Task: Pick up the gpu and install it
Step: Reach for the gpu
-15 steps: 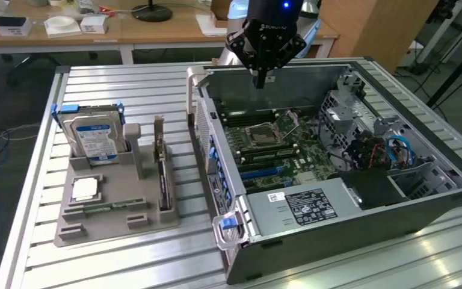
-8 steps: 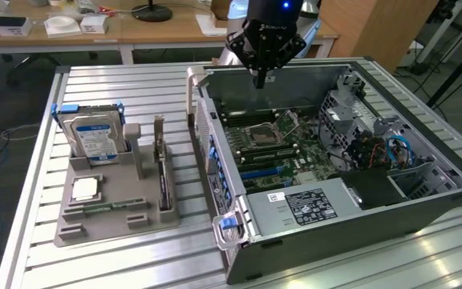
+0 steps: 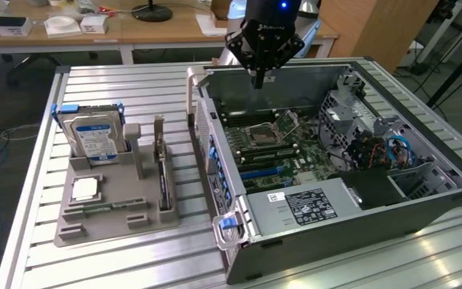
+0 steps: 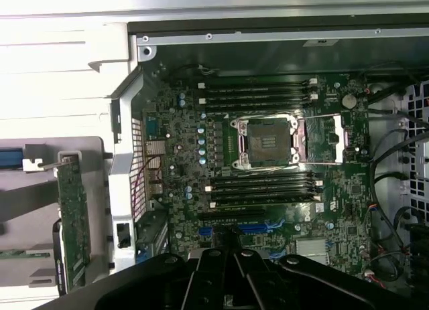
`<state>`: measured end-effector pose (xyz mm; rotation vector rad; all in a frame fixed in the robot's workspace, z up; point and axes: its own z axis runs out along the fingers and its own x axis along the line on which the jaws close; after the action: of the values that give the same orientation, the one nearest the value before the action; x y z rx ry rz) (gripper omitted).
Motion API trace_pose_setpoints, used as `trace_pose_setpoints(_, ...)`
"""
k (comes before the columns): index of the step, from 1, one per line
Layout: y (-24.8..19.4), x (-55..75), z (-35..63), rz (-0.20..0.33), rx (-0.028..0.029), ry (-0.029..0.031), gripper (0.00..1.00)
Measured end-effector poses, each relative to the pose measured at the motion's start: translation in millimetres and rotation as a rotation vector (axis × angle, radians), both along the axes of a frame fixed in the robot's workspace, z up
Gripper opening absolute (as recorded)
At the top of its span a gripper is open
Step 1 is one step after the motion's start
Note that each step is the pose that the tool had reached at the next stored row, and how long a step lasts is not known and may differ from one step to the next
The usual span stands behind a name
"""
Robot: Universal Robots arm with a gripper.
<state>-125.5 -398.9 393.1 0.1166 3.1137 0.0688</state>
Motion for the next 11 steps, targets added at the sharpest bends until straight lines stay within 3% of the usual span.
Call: trace_pose_setpoints(11,0.0,-6.7,-0.5,0.000,0.0001,0.0000,0.11)
